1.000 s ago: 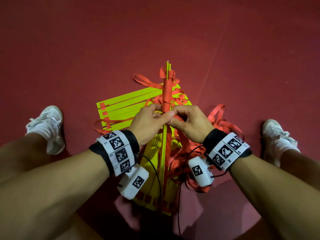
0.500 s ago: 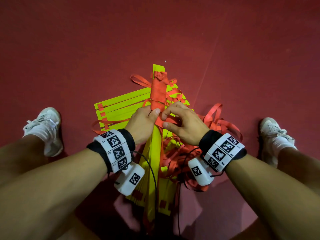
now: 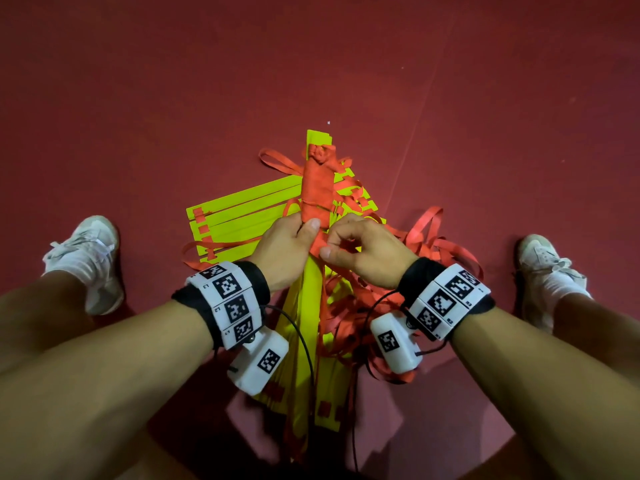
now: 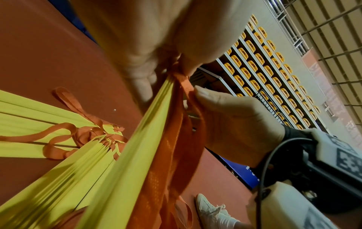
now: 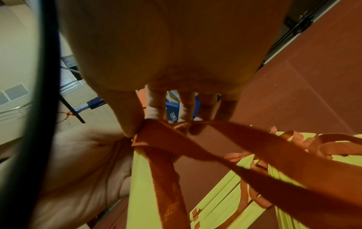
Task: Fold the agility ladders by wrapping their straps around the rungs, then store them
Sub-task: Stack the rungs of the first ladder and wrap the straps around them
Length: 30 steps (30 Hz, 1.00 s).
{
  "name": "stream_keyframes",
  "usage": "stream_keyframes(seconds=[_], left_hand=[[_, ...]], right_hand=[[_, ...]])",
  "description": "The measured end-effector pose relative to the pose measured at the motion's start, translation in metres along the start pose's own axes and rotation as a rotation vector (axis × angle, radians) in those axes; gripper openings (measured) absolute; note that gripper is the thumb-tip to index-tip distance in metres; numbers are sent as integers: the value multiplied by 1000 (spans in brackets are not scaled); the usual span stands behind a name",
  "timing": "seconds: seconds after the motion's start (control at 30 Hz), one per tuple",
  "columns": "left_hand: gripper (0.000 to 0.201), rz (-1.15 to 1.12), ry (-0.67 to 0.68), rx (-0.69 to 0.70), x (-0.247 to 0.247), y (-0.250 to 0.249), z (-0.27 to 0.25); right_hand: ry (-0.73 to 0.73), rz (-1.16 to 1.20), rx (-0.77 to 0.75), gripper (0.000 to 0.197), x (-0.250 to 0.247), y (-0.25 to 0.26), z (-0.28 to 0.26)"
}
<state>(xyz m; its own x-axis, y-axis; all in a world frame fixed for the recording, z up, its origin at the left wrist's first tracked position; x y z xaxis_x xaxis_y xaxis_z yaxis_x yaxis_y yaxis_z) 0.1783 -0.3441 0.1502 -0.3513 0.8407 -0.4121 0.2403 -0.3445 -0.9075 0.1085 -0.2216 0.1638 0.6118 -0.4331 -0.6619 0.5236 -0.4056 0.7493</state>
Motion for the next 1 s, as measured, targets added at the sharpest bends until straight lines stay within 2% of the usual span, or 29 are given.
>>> stream_keyframes(seconds=[0.07,0.2,0.3,0.37,0.43,0.53,0.6,0.7,0.8,0.9,0.97,1.0], left_hand=[[48,-11,-3,0,0,1,0],[57,-42,-23,9,-1,0,0],[44,-70,-41,11,-2,-5,-1],[33,-181,-21,-22,1,-5,-3],[28,-280,-8,-70,3,-5,-5],[28,-315,-38,-87,4,-8,-6],[30,-353,-59,-97,4,-9,-6],[25,-407,-88,-116,4,-11,-8],[23,-449,-89,-137,4,-15,-10],[40,-482,-41,-189,9,-12,-11],[58,-352,16,-189,13,-5,-13],[59,-231,49,-168,16,-3,-15]], right_hand=[[-19,55,5,31,0,-3,1],[-142,23,28,34,-5,-9,0],[-236,-3,15,39,-12,-4,-3],[-258,6,10,40,-14,-1,-3],[-250,23,26,35,-12,-1,-2],[-176,33,27,19,-5,0,0],[-130,37,19,16,-4,4,0],[-98,67,-10,25,-6,13,-3],[-151,80,-10,36,-10,16,-5],[-209,42,26,39,-13,14,-4],[-278,22,61,38,-19,11,-4],[-310,19,76,36,-23,10,-4]])
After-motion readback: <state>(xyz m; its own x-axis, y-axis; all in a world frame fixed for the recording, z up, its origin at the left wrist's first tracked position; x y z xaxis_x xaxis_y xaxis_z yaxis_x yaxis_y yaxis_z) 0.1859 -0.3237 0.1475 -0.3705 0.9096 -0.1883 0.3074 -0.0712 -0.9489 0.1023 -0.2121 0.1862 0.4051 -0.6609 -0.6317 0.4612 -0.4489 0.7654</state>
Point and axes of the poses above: each hand's wrist, its own z-axis towards the middle knuckle, its own x-axis out of the palm, y = z × x, the point moved 6 cm from there along z, towards the middle knuckle, and after that the axes turned 3 degrees about -y, right-handed, at the moved point
